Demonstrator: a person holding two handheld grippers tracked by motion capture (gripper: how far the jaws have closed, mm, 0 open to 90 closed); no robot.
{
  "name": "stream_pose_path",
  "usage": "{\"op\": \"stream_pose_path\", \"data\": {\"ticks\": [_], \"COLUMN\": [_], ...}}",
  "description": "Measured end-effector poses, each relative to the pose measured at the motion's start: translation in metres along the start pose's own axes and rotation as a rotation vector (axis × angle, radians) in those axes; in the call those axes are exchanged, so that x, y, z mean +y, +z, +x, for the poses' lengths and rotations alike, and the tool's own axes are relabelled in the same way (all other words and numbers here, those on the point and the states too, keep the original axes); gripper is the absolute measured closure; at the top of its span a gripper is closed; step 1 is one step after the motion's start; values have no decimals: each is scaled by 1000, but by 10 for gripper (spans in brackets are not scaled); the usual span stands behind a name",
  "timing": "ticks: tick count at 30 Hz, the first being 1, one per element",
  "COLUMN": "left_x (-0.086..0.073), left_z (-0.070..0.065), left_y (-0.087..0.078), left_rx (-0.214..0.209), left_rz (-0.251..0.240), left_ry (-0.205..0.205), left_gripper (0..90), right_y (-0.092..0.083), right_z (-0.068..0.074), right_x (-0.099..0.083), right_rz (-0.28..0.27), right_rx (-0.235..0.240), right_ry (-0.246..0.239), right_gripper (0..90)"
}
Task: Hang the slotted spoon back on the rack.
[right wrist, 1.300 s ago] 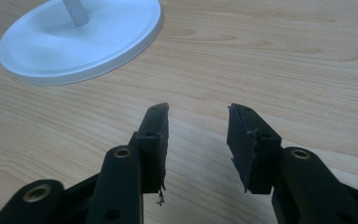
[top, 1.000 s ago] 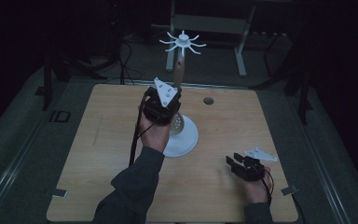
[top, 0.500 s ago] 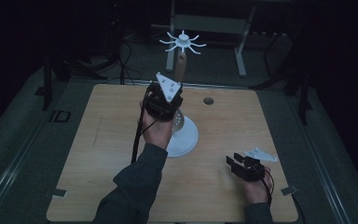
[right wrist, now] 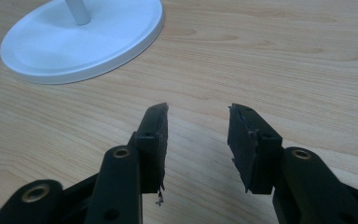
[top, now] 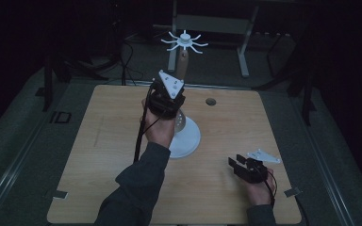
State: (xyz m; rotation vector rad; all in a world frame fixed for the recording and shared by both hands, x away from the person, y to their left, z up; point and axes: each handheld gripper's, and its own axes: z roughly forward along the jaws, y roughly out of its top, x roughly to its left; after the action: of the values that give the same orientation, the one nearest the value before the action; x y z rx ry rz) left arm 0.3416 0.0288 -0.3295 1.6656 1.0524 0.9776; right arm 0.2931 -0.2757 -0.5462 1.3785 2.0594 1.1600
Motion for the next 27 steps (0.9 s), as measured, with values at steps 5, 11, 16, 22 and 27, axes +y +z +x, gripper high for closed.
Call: {"op": "stream_pose_path", "data": {"ticks": [5,11,16,22,27], "left_x": [0,-1,-1,-2,-1], "left_z": [0,1,2,3,2], "left_y": [2,8,9,9,6], "left_rx": [8,10,2,-1,-7], "left_rz": [10,31,25,19,9], "left_ry": [11,14,9,10,9], "left_gripper": [749,745,735,715,695], "right_y": [1,1,1,1,1], "right_z": [0,0,-1,0,0], "right_x": [-1,-1,-1,-1,-1], "right_rz": [1,2,0,2,2], "right_rx": [0,1,1,2,1], "right_ry": [3,2,2,-1,2], "right_gripper": [567,562,560,559,558]}}
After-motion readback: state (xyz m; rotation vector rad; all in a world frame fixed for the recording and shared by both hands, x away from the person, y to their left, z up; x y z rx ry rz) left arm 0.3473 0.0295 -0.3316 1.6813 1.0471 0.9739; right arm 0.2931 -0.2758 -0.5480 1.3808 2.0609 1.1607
